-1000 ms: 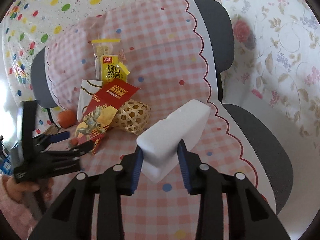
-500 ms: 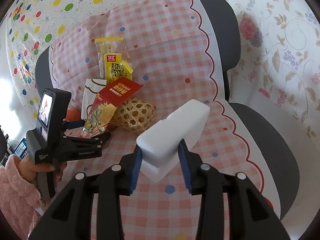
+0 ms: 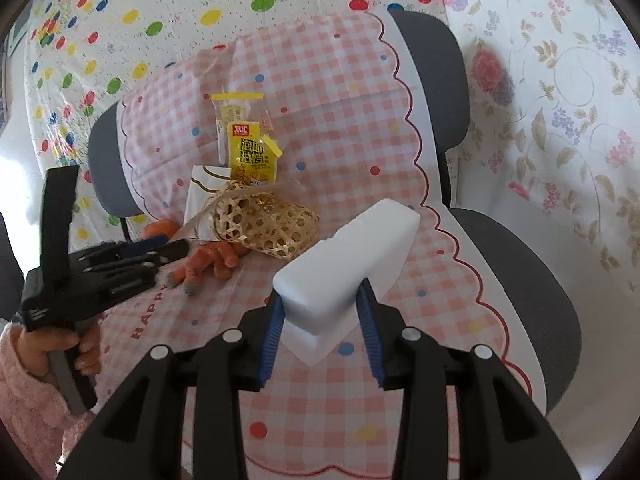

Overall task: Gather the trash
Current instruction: 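Grasp the red Ultraman box with the left gripper while the right gripper holds the foam block, then carry the box and foam block over the wastebasket and open both grippers, then move both grippers back over the chair seat, then grasp the yellow snack packet with the right gripper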

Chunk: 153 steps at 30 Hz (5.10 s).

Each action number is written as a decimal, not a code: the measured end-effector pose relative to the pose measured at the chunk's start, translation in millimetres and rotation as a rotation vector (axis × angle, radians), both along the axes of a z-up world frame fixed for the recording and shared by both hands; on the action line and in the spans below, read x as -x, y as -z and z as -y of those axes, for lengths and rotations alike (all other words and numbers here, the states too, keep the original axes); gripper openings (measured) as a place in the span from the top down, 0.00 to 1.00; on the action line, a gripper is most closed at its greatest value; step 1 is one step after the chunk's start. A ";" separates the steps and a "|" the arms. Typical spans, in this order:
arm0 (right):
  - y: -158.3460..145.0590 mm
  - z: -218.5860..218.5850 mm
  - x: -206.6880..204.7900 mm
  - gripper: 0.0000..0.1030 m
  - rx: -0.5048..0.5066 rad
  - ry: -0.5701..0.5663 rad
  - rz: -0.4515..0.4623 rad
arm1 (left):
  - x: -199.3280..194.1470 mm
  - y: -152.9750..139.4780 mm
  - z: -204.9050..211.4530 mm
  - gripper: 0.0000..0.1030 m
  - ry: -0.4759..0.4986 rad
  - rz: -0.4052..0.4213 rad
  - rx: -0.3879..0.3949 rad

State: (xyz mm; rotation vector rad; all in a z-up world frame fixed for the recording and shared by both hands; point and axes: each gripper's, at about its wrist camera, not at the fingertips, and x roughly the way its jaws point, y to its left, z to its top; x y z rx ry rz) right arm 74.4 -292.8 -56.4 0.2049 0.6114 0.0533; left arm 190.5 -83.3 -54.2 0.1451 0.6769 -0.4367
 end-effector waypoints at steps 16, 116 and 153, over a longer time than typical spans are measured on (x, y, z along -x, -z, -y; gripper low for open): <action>-1.9 3.7 54.2 0.65 0.002 0.024 0.008 | 53.5 37.2 16.1 0.18 0.007 0.027 -0.150; -13.9 52.9 180.1 0.50 0.088 0.195 0.003 | 185.3 14.7 56.1 0.44 0.178 -0.030 0.137; -50.0 -50.1 -190.0 0.55 0.119 -0.227 0.030 | -68.7 -29.9 -87.4 0.38 -0.234 -0.010 0.065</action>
